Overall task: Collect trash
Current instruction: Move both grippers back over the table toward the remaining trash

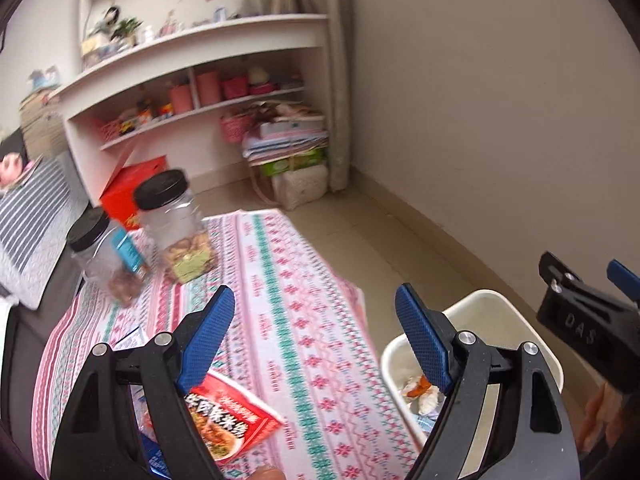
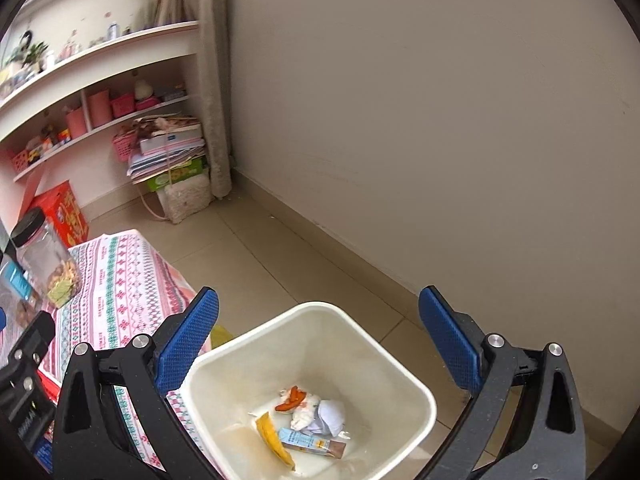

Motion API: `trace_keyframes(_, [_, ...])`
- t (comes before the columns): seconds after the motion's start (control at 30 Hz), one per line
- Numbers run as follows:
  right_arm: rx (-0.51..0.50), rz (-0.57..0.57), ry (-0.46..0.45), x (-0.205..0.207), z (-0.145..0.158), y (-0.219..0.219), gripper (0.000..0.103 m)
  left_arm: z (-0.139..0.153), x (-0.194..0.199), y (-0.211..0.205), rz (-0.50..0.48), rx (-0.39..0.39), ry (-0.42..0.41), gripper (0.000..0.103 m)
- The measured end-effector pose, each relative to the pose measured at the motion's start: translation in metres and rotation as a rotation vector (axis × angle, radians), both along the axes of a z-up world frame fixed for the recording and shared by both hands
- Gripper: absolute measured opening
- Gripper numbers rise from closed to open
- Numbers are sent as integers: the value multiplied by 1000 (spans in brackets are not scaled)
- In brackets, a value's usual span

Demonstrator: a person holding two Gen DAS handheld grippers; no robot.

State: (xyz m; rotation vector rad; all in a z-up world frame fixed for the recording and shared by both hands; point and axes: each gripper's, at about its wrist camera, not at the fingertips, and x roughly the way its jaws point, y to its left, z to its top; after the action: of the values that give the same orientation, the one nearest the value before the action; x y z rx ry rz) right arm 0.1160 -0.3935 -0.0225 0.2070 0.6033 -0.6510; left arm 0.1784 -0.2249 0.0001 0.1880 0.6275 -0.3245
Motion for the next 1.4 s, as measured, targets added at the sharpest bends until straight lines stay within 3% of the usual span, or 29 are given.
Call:
trace_keyframes(0.67, [34, 202, 41, 65, -7, 96, 96, -28, 59, 110, 214, 27, 171, 80])
trace_keyframes(0.93, [42, 271, 66, 89, -13, 131, 96, -35, 72, 148, 273, 15, 208, 80])
trace_keyframes(1.4, [34, 419, 133, 118, -26, 196, 96, -63, 92, 220, 339, 70, 322, 80])
